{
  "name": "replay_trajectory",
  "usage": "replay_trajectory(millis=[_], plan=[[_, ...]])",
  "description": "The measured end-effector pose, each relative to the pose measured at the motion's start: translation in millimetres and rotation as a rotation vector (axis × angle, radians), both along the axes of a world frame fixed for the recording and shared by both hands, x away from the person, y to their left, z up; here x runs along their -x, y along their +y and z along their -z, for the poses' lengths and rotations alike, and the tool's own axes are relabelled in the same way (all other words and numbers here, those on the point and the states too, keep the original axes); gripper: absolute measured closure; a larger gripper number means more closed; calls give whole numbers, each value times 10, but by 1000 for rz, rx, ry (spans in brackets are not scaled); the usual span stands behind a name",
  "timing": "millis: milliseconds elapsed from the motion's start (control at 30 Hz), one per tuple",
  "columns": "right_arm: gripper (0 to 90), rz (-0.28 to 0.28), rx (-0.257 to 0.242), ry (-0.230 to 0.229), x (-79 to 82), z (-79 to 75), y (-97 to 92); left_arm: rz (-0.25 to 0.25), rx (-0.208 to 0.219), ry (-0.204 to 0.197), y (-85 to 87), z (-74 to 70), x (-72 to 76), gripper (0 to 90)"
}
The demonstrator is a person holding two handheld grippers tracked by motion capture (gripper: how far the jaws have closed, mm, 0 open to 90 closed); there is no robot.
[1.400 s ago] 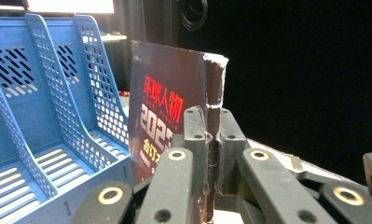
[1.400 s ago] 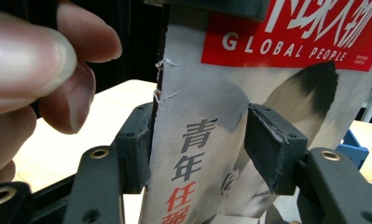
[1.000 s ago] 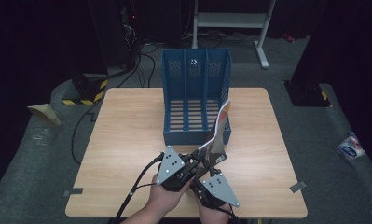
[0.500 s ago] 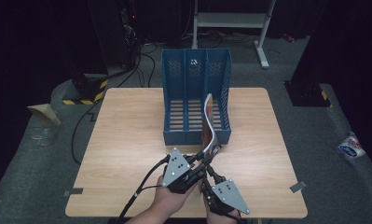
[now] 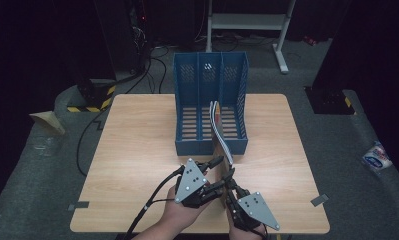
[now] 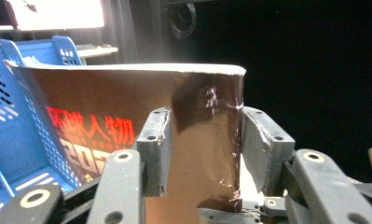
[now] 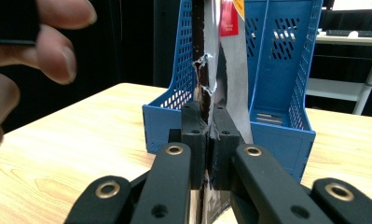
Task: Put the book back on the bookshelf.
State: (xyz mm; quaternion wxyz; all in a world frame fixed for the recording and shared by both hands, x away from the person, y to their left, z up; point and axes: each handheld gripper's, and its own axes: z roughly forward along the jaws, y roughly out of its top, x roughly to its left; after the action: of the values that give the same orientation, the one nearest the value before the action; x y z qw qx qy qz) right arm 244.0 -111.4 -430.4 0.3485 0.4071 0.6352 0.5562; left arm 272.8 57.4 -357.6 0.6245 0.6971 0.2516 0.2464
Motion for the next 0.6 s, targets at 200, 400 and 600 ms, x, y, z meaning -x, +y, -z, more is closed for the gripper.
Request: replay_trajectory(millis=[200, 400, 600], plan=[[868, 7, -24, 9, -26, 4, -56, -21, 46, 0, 145, -86, 10, 509], [868, 9, -25, 12, -26, -8, -95, -69, 48, 27, 354, -85, -67, 507], [868, -2, -28, 17, -28, -29, -116, -131, -5, 71, 561, 99, -219, 496]])
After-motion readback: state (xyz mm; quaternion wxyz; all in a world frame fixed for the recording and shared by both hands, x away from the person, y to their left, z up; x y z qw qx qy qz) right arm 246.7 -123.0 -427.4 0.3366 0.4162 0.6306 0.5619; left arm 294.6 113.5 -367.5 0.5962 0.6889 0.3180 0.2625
